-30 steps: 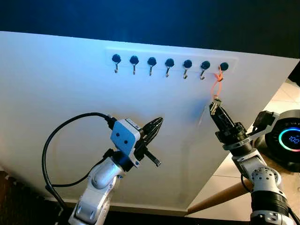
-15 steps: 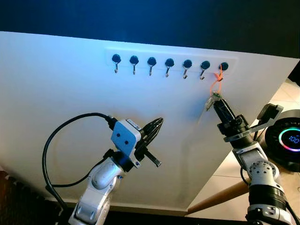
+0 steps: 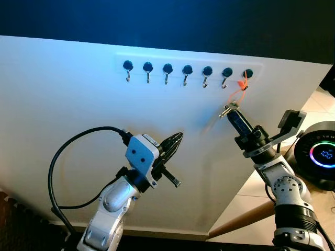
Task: Hang keys on a hook
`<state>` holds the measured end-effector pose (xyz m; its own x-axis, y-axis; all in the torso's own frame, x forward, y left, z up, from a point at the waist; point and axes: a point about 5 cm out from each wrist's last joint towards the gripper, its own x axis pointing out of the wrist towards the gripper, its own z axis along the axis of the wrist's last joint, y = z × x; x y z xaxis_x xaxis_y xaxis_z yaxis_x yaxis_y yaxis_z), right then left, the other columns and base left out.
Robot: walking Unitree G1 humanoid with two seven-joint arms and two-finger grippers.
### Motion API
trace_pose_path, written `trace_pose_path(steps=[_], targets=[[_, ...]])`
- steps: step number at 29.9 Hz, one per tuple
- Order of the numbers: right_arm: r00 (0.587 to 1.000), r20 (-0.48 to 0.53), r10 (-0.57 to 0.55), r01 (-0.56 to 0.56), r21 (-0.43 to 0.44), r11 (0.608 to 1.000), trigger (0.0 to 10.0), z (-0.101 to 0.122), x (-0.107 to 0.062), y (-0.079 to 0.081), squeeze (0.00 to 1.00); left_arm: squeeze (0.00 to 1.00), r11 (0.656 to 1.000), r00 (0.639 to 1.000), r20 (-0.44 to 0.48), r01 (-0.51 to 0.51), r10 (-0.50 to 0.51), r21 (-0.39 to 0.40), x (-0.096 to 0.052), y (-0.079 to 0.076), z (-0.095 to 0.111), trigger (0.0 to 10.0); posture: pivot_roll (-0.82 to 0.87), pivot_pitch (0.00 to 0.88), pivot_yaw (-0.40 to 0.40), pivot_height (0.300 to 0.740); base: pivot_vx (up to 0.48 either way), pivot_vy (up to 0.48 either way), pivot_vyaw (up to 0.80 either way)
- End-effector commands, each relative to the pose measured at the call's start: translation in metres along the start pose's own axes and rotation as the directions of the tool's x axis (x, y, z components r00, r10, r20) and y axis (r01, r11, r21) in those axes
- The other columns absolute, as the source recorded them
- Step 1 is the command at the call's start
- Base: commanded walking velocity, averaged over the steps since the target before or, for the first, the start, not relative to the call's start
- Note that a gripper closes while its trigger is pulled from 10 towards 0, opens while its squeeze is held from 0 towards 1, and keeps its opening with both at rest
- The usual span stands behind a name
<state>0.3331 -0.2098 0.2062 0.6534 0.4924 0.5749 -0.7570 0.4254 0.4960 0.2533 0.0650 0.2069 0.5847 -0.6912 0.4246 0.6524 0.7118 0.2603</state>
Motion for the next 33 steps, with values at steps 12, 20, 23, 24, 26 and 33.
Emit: trace_pose_path(steps=[12,20,23,24,26,33], targets=[[0.983,-0.174,-0.066,0.015,-0.280,0.960,10.0,-0.001,0.003,-0.002,0.00,0.00,1.000,1.000,-0.013,0.010,-0.010,-0.003,-0.002,-0.003,-0.002,10.0,0.12,0.077,-0.073,0.740,0.000,0.000,0.00],[0.972,-0.234,-0.029,-0.044,-0.300,0.953,10.0,-0.002,-0.004,0.000,0.00,0.00,1.000,1.000,-0.013,0.010,-0.010,-0.002,-0.002,-0.003,-0.002,10.0,0.12,0.078,-0.073,0.740,0.000,0.000,0.00],[0.974,-0.224,-0.026,-0.031,-0.245,0.969,10.0,-0.003,-0.006,-0.001,0.00,0.00,1.000,1.000,-0.013,0.009,-0.009,-0.004,-0.002,-0.003,-0.002,10.0,0.12,0.078,-0.072,0.740,0.000,0.000,0.00],[0.970,-0.243,0.008,-0.065,-0.226,0.972,10.0,-0.005,-0.008,0.002,0.00,0.00,1.000,1.000,-0.013,0.010,-0.010,-0.004,-0.002,-0.003,-0.002,10.0,0.12,0.078,-0.073,0.740,0.000,0.000,0.00],[0.964,-0.264,0.017,-0.079,-0.225,0.971,10.0,-0.009,-0.010,0.003,0.00,0.00,1.000,1.000,-0.014,0.011,-0.011,-0.003,-0.002,-0.003,-0.002,10.0,0.12,0.078,-0.073,0.740,0.000,0.000,0.00],[0.875,-0.484,0.007,-0.087,-0.144,0.986,10.0,-0.046,-0.040,-0.003,0.00,0.00,1.000,0.999,-0.031,0.017,-0.017,-0.002,-0.005,-0.004,-0.006,10.0,0.12,0.075,-0.075,0.740,0.000,0.000,0.00]])
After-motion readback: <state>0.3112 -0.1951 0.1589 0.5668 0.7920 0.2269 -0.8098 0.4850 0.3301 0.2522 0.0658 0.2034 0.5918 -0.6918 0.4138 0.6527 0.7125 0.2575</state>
